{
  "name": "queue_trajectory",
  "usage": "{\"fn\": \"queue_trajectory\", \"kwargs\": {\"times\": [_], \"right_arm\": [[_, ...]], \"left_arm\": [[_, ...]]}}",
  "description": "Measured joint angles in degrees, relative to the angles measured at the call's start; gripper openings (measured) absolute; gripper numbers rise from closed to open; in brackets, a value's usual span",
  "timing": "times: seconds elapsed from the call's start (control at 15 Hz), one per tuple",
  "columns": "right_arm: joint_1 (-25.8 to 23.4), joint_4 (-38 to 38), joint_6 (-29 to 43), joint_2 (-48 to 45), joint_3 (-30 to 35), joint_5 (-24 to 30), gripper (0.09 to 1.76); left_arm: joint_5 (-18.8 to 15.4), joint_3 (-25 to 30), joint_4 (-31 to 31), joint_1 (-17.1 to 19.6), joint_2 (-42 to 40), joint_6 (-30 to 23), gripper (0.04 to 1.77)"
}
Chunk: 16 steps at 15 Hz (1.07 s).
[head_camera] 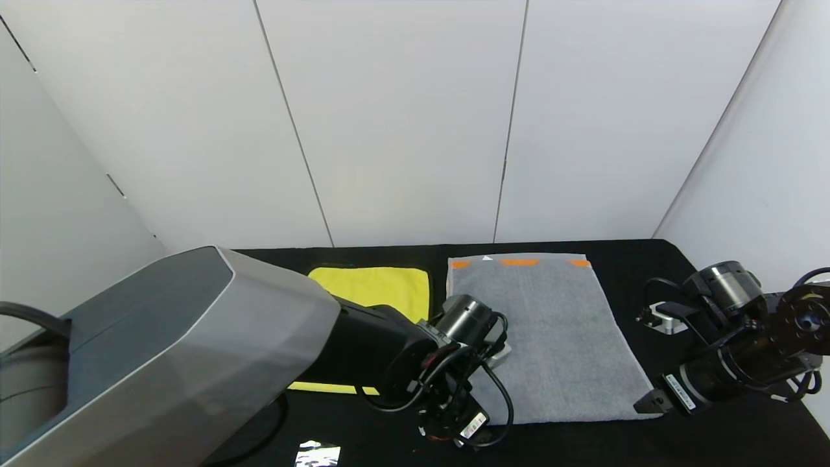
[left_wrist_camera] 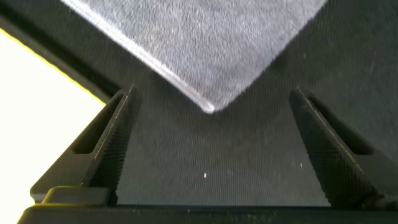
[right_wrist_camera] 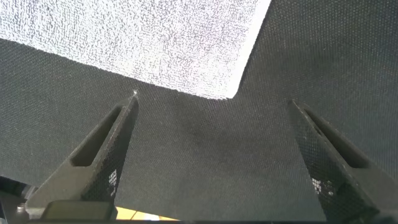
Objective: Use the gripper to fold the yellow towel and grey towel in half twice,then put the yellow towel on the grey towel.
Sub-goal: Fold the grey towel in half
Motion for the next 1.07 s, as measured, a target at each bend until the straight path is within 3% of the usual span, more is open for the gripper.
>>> {"fn": "queue_trajectory", "kwargs": {"times": [0.73, 1.07], "right_arm": [[-0.06, -0.02, 0.09, -0.28, -0.22, 0.02, 1.71], [-0.04, -0.02, 0.11, -0.39, -0.13, 0.09, 1.71]], "left_arm": [[0.27, -1.76, 0.11, -0.44, 2.71, 0.1, 1.72], [1.78, -2.26, -0.02, -0.38, 3.64, 0.16, 0.96]]}}
